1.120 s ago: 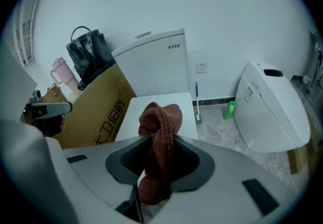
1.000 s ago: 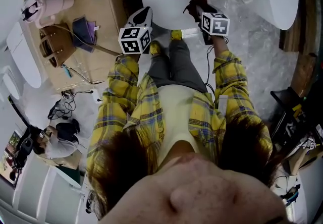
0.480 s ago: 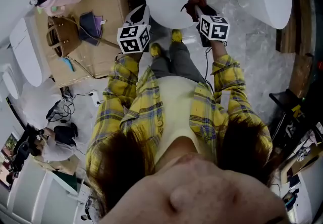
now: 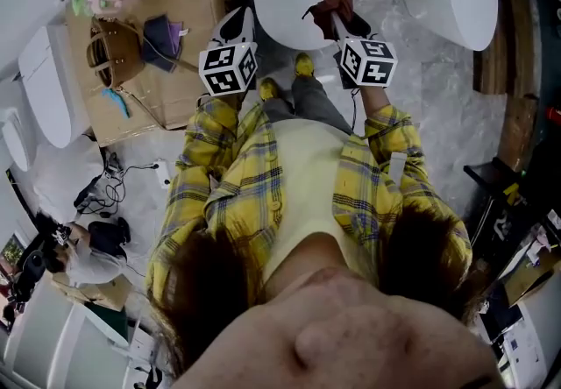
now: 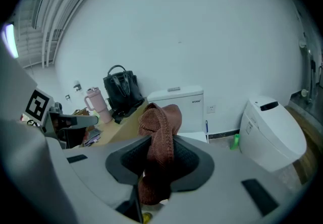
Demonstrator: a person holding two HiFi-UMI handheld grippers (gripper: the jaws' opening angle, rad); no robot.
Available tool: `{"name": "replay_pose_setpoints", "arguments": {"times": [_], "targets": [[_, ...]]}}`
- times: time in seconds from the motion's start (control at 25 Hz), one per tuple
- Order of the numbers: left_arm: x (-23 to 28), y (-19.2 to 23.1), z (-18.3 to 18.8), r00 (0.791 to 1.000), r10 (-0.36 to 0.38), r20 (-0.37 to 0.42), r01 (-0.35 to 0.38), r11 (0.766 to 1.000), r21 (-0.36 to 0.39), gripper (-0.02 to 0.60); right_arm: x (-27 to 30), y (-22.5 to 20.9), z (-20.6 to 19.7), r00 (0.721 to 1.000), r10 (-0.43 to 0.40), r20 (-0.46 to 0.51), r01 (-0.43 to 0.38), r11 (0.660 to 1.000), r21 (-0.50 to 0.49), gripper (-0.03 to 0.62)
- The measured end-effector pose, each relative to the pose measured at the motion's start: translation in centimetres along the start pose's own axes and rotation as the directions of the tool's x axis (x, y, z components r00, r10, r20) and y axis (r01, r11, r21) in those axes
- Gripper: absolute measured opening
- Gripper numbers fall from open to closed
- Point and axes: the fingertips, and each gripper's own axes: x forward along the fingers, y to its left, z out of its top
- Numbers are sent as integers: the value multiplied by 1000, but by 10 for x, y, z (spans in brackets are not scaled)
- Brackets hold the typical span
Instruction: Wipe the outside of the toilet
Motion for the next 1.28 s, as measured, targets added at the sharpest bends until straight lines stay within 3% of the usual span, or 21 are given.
{"name": "replay_pose_setpoints", "arguments": {"times": [0.44, 0.72, 1.28], "targets": [[-24, -4, 18, 998, 21, 59, -21, 1000, 14, 8, -27, 21, 12, 999, 18, 51, -20, 999, 31, 124], [-35, -12, 17, 998, 24, 59, -26, 999, 42, 8, -39, 30, 24, 996, 34, 87, -36, 999, 18, 123], [-44, -4, 11, 998, 35, 43, -36, 999, 14, 8, -44, 40, 32, 994, 41, 100, -43, 999, 24, 123]]}}
